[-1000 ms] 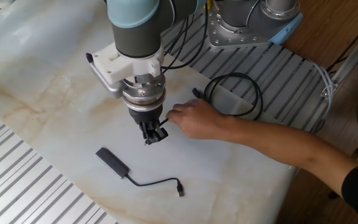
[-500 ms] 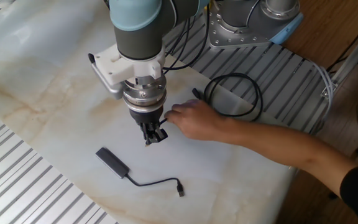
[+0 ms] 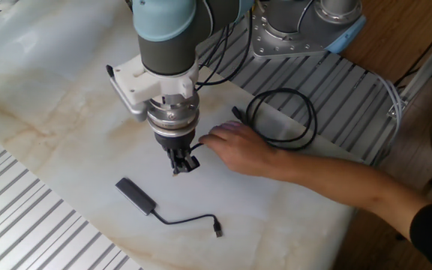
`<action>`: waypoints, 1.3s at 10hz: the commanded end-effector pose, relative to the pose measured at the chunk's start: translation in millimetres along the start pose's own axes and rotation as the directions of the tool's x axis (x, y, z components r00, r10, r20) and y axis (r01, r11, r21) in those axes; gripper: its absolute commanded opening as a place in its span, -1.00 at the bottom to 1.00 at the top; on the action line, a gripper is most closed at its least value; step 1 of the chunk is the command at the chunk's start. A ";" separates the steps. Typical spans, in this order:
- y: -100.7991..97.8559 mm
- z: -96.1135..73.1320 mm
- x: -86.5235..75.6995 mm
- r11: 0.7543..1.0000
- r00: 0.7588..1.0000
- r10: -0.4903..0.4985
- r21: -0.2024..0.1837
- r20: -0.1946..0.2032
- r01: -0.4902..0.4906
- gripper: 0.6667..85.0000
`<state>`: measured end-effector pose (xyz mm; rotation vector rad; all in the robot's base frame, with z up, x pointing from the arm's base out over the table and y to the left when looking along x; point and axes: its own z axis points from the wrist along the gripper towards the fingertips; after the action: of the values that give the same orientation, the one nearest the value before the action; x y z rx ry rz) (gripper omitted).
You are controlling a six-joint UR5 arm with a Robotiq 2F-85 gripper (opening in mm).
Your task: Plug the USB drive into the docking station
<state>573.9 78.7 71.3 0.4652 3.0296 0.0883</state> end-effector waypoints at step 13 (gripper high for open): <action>-78.1 -7.2 -67.5 0.938 0.950 -0.312 0.151 -0.028 0.312 -0.98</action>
<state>615.0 -13.6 81.4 0.0194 3.0760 -0.1611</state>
